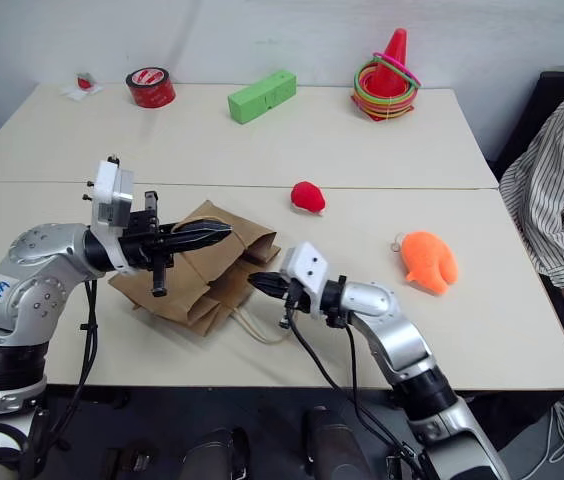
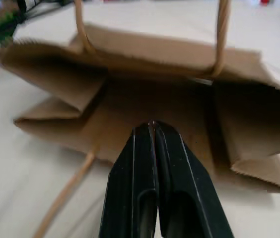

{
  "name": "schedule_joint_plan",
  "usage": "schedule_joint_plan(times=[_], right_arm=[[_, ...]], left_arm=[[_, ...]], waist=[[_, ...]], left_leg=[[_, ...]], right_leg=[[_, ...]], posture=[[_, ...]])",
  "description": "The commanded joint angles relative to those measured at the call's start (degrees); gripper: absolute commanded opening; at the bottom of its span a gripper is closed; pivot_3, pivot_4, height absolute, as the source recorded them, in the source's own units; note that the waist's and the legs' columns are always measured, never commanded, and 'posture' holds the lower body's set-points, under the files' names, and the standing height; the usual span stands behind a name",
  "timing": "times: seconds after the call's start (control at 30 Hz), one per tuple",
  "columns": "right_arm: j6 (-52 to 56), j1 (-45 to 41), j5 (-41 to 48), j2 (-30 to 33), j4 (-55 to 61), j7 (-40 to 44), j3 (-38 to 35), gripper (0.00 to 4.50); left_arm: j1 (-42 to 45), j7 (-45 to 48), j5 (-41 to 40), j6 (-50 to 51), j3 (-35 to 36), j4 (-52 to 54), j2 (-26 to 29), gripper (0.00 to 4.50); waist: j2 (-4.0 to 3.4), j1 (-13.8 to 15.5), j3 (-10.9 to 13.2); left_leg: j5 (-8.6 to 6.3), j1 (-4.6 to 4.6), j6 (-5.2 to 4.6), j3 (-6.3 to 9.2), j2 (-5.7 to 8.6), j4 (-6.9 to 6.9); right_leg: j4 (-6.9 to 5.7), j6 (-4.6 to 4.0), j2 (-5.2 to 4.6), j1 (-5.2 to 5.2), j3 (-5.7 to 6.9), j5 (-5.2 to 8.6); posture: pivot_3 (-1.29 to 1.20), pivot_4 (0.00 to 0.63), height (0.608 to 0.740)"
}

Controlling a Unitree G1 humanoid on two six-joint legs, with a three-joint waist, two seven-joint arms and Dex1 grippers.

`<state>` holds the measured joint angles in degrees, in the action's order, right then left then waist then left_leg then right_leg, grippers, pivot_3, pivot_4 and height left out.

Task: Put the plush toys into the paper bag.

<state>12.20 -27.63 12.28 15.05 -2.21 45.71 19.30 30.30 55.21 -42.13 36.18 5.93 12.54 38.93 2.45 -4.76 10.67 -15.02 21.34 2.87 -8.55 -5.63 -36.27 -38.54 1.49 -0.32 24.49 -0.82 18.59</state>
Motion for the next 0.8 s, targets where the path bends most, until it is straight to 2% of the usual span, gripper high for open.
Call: schedule_joint_plan(times=[0.03, 0.2, 0.37, 0.5, 0.63, 0.8], right_arm=[[-2.0, -3.03, -1.95, -3.22, -3.35, -1.01, 0.93, 0.04], [-4.7, -6.9, -5.83, -8.71, -12.08, -2.21, 2.76, 0.04], [-5.59, -9.56, -10.52, -10.7, -20.19, -2.44, 5.04, 0.04], [-4.12, -9.31, -12.92, -9.89, -22.79, -1.11, 6.61, 0.04], [-1.38, -7.02, -14.23, -7.95, -21.39, -0.79, 6.81, 0.04], [0.62, -5.63, -14.48, -7.16, -19.22, -1.06, 6.25, 0.04]], left_arm=[[1.34, -1.1, -4.75, 3.1, 2.27, 3.22, -0.53, 0.0], [0.89, -2.16, -7.37, 5.97, 2.42, 4.46, -0.88, 0.0], [1.83, -3.21, -9.86, 7.41, 3.77, 4.1, -1.66, 0.0], [3.62, -4.15, -11.82, 8.76, 6.56, 2.68, -1.15, 0.0], [5.94, -4.47, -12.95, 9.63, 11.28, -0.96, 1.83, 0.0], [6.97, -2.85, -13.06, 9.95, 13.48, -3.76, 5.15, 0.0]], waist=[[0.0, -0.09, 0.0], [0.0, -0.2, 0.0], [0.0, -0.13, 0.0], [0.02, -0.17, -0.01], [0.02, -0.21, -0.02], [0.13, -0.12, -0.09]], left_leg=[[0.0, 0.03, 0.0, 0.0, -0.01, -0.01], [0.01, 0.02, 0.02, -0.01, -0.02, -0.01], [0.0, 0.02, 0.01, -0.01, -0.02, -0.02], [0.0, 0.01, 0.01, -0.01, -0.02, -0.04], [0.01, -0.08, 0.02, -0.01, -0.01, -0.02], [0.01, -0.09, 0.02, -0.01, 0.0, -0.01]], right_leg=[[0.0, 0.0, 0.0, 0.03, 0.0, 0.0], [-0.03, -0.02, 0.03, 0.04, -0.01, 0.01], [-0.03, -0.02, 0.0, 0.04, -0.01, 0.01], [-0.05, -0.02, -0.01, 0.03, 0.0, 0.01], [-0.09, -0.02, -0.01, -0.01, -0.01, 0.01], [-0.06, -0.02, -0.06, -0.04, 0.01, 0.02]], posture=[[0.0, 0.15, 0.74], [0.0, 0.15, 0.74], [0.0, 0.15, 0.74], [0.0, 0.15, 0.74], [0.0, 0.15, 0.74], [0.0, 0.15, 0.74]])
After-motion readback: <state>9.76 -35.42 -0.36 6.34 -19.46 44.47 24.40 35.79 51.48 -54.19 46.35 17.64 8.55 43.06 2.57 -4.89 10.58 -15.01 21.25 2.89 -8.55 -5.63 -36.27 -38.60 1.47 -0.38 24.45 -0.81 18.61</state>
